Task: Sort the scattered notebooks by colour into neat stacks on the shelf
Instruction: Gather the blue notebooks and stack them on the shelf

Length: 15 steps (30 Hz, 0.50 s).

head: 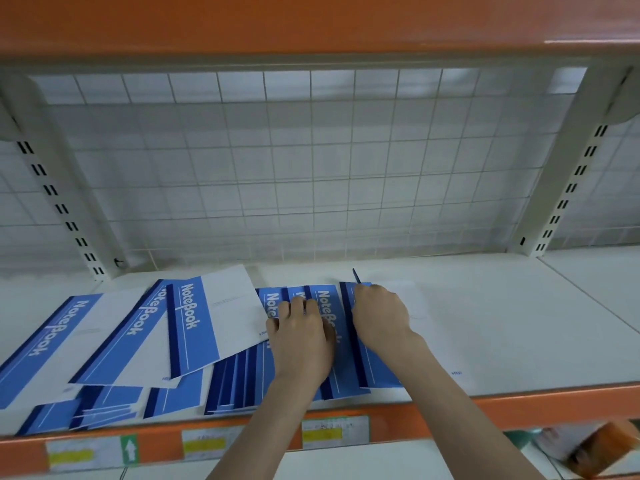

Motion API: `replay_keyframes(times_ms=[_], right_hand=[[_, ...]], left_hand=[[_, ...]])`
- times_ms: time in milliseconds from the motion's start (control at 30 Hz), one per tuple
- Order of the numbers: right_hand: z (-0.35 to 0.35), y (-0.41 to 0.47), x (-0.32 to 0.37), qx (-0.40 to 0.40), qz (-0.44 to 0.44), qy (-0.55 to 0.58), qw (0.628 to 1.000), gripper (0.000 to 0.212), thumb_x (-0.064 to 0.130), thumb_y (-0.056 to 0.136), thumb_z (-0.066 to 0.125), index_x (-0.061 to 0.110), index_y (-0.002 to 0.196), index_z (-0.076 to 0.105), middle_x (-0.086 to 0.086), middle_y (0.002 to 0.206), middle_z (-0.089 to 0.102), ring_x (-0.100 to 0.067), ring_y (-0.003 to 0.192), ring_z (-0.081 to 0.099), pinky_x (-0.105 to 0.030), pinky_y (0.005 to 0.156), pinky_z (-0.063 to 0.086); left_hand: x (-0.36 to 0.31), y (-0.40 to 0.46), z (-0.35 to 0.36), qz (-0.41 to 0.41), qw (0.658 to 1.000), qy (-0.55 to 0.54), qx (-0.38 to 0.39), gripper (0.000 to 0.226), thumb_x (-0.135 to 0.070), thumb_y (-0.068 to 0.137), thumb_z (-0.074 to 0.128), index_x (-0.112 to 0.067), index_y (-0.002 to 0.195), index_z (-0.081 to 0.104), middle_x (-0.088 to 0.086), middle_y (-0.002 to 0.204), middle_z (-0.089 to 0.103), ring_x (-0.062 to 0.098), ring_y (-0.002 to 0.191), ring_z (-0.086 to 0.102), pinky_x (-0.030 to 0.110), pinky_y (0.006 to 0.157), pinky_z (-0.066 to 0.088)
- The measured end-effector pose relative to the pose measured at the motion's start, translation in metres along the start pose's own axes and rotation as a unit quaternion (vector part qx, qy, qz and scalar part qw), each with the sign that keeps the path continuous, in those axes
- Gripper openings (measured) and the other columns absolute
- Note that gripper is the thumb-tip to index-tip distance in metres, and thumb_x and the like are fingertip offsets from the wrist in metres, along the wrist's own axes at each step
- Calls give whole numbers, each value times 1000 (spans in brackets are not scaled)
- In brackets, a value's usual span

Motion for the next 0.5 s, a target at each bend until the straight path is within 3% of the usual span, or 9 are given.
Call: replay_keyframes(times_ms=[100, 167, 267, 400, 500], right_hand=[[-3, -3, -5, -1, 5, 28, 1000, 13, 11, 95, 43, 11, 87, 53, -12, 111, 60, -26, 87, 59, -26, 65, 38], [-1, -6, -6, -6, -3, 52, 999, 26, 23, 94, 48, 14, 72, 40, -11, 106, 59, -25, 80, 52, -26, 64, 37], [0, -9, -6, -2, -11, 72, 997, 31, 38, 84, 63, 16, 83, 42, -6, 103, 56, -22, 79, 49, -27, 63, 37], [-3, -10, -5, 18, 3, 74, 997, 30, 36, 81, 67, 14, 96, 53, -5, 102, 54, -22, 86, 56, -27, 64, 41], [-6, -13, -1, 12, 3, 81, 997, 22, 30, 82, 63, 13, 90, 51, -5, 97, 53, -23, 81, 54, -27, 62, 40]], left_hand=[[-1, 0, 0, -3, 1000, -8, -5, 39, -35, 95, 40, -20, 130, 46, -1, 134, 44, 20, 123, 36, 35, 99, 30], [-1, 0, 1, -4, 1000, -16, -4, 39, -35, 96, 40, -20, 131, 46, -2, 135, 44, 20, 123, 36, 35, 98, 31], [0, 1, 0, -6, 1000, -24, -1, 39, -36, 96, 41, -20, 132, 46, -2, 136, 43, 20, 124, 35, 36, 100, 31], [3, 2, -1, -17, 998, -67, 7, 41, -32, 94, 45, -22, 133, 47, -2, 136, 45, 19, 127, 34, 36, 101, 30], [7, 2, -5, -41, 987, -154, 3, 42, -19, 91, 49, -23, 132, 50, -2, 131, 52, 19, 125, 39, 38, 101, 29]])
Point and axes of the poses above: each hand's wrist, its own y-axis towards the middle knuckle, its own z-axis out of the palm, x = y × z, the point moved 2 cm from there along y, towards the middle knuckle
